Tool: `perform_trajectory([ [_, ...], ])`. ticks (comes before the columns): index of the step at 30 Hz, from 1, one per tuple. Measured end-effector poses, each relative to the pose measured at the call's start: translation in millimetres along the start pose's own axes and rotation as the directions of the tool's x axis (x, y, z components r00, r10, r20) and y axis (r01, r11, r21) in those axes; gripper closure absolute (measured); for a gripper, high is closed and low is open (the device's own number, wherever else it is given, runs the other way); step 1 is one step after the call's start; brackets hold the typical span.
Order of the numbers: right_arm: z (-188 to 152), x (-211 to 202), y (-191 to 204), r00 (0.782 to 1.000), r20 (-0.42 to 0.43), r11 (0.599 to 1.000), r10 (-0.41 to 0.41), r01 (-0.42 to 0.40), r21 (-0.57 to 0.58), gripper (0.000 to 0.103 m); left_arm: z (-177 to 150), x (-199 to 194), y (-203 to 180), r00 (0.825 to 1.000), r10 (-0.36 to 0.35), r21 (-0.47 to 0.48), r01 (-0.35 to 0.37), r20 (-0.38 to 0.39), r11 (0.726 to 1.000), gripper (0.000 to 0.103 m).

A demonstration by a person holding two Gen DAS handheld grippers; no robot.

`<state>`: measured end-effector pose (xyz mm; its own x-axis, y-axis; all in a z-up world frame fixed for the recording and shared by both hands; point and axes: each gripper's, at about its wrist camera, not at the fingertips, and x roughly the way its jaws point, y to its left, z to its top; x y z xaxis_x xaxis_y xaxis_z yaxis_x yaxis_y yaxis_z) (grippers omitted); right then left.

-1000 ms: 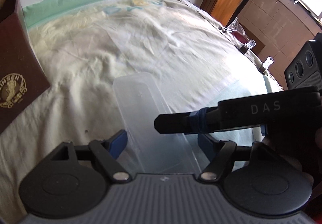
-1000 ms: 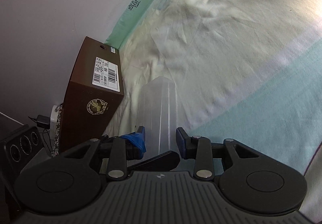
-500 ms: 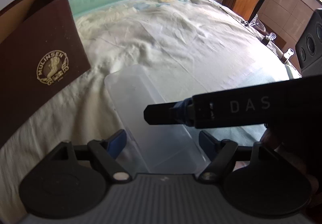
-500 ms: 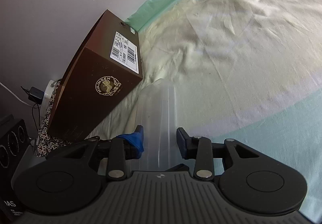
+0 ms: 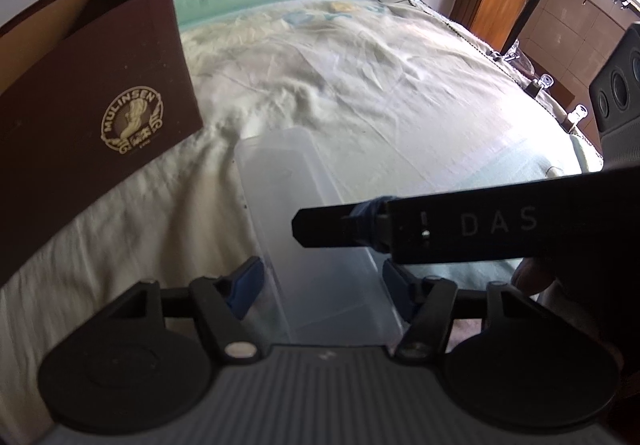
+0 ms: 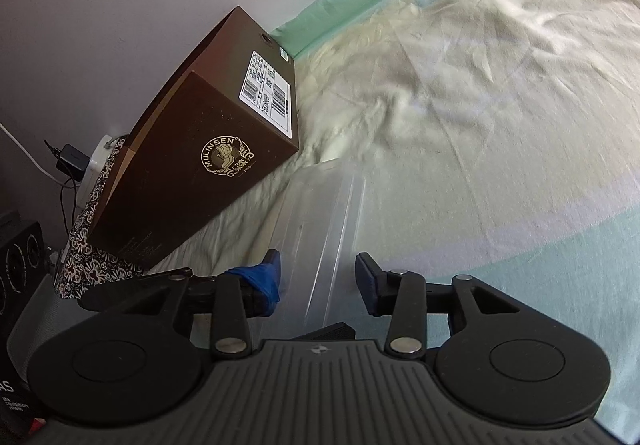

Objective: Organize rigid objects
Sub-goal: 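Close the right gripper on the clear plastic container, then lift the container upright with the right gripper over the brown box, then lower the container into the box and open the right gripper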

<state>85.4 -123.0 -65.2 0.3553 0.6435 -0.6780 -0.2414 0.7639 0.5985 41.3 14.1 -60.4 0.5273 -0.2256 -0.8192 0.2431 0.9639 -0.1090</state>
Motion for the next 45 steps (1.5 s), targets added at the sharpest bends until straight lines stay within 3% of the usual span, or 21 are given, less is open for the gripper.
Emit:
perform_trajectory([
  [5,-3.1,3.6,11.8,1.0,-0.003,0.997,-0.015,0.015,-0.075,0.071,0.2,0.1,-1.5,1.0,0.013,0.001,-0.013,0.007,1.0,0.042],
  [10,0.7,2.6,4.0,1.0,-0.018,1.0,0.021,-0.021,-0.017,0.071,1.4,-6.7,-2.4,0.999,0.024,0.0,-0.024,0.03,1.0,0.046],
  [13,1.9,-4.1,3.2,0.999,0.012,0.999,0.049,-0.049,0.006,0.072,4.3,-14.9,-4.1,0.998,0.03,0.004,-0.03,0.063,1.0,0.046],
  [16,3.8,-17.3,12.5,0.994,0.083,0.997,0.067,-0.064,-0.041,0.072,11.5,-29.2,-9.4,0.992,0.048,0.028,-0.051,0.12,0.998,0.046],
  [21,15.1,-41.7,35.0,0.972,0.215,0.984,0.098,-0.063,-0.164,0.072,27.1,-56.8,-16.7,0.969,0.072,0.069,-0.091,0.236,0.993,0.046],
  [28,51.0,-50.2,69.2,0.937,0.303,0.946,0.173,-0.072,-0.316,0.072,52.8,-93.5,-0.8,0.911,0.12,0.022,-0.139,0.394,0.99,0.046],
  [33,80.1,-32.9,98.1,0.933,0.286,0.902,0.22,-0.083,-0.424,0.072,66.1,-107.2,25.9,0.876,0.177,-0.06,-0.168,0.449,0.984,0.046],
  [38,106.4,-5.9,121.1,0.945,0.225,0.867,0.238,-0.102,-0.488,0.072,76.8,-108.9,59.7,0.861,0.22,-0.162,-0.162,0.459,0.973,0.046],
  [42,127.9,21.3,138.0,0.962,0.162,0.834,0.221,-0.1,-0.543,0.072,87.3,-98.4,85.9,0.864,0.244,-0.217,-0.162,0.44,0.963,0.046],
  [45,141.5,43.6,147.6,0.978,0.101,0.812,0.185,-0.094,-0.576,0.072,95.5,-85.4,105.1,0.881,0.244,-0.256,-0.146,0.405,0.955,0.046],
])
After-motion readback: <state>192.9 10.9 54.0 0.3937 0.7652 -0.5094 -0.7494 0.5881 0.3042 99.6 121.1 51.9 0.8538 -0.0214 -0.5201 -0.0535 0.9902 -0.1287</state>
